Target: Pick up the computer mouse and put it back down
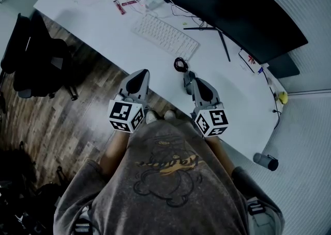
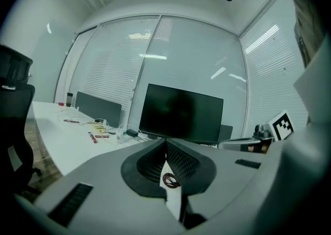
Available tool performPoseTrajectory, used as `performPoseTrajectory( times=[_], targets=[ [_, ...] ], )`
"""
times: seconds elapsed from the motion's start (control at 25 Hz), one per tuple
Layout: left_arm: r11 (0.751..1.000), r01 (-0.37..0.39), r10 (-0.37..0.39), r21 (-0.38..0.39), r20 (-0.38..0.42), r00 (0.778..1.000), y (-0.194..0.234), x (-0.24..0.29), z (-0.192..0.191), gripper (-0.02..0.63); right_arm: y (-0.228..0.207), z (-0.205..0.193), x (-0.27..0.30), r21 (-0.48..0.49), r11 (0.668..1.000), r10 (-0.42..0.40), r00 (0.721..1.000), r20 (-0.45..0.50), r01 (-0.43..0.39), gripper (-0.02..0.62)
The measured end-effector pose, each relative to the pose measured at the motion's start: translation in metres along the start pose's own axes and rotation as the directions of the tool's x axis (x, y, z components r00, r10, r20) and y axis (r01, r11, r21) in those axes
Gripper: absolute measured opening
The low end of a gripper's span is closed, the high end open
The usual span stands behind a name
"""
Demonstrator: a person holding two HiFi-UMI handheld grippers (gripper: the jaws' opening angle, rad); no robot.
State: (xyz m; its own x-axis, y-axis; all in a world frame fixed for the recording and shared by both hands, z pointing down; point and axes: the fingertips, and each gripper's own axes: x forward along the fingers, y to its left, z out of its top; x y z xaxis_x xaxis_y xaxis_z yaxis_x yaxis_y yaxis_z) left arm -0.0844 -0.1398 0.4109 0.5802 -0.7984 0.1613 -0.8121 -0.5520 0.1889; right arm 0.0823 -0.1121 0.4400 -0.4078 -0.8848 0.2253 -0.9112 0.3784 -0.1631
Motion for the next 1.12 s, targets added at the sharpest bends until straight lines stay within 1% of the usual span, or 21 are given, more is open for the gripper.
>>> performPoseTrajectory(
  times=[0.12,0.16,0.28,0.4,0.68,0.84,0.96,1.12],
  targets=[
    [1.000,0.003,-0.003,0.003,-0.004,1.000,-0.002,0.008,-0.002,0.018,-0.009,0.001,0.003,0.005,1.000,0.000,1.000,0.005,0.000,0.005],
    [1.000,0.005,-0.005,0.004,-0.006,1.000,-0.003,0.010,-0.003,0.018,-0.012,0.001,0.004,0.009,1.000,0.000,1.000,0.004,0.000,0.015],
    [1.000,0.008,-0.008,0.010,-0.013,1.000,-0.005,0.016,-0.006,0.018,-0.020,-0.006,0.007,0.023,1.000,-0.003,1.000,-0.013,0.003,0.078],
    [1.000,0.013,-0.012,0.015,-0.015,1.000,-0.009,0.023,-0.006,0.018,-0.028,-0.012,0.009,0.037,0.999,-0.010,0.999,-0.035,0.011,0.167],
    [0.999,0.022,-0.021,0.024,-0.021,1.000,-0.017,0.030,-0.005,0.018,-0.038,-0.023,0.013,0.053,0.999,0.001,0.998,-0.068,0.002,0.302],
    [0.999,0.020,-0.019,0.027,-0.024,1.000,-0.018,0.030,-0.004,0.018,-0.046,-0.037,0.019,0.057,0.998,-0.011,0.995,-0.100,0.017,0.405],
    [0.999,0.017,-0.016,0.027,-0.030,0.999,-0.018,0.031,-0.006,0.018,-0.054,-0.053,0.026,0.057,0.998,-0.016,0.990,-0.139,0.024,0.440],
    [0.999,0.019,-0.017,0.030,-0.040,0.999,-0.022,0.032,-0.009,0.018,-0.065,-0.082,0.039,0.068,0.997,-0.029,0.980,-0.195,0.043,0.465]
  ],
)
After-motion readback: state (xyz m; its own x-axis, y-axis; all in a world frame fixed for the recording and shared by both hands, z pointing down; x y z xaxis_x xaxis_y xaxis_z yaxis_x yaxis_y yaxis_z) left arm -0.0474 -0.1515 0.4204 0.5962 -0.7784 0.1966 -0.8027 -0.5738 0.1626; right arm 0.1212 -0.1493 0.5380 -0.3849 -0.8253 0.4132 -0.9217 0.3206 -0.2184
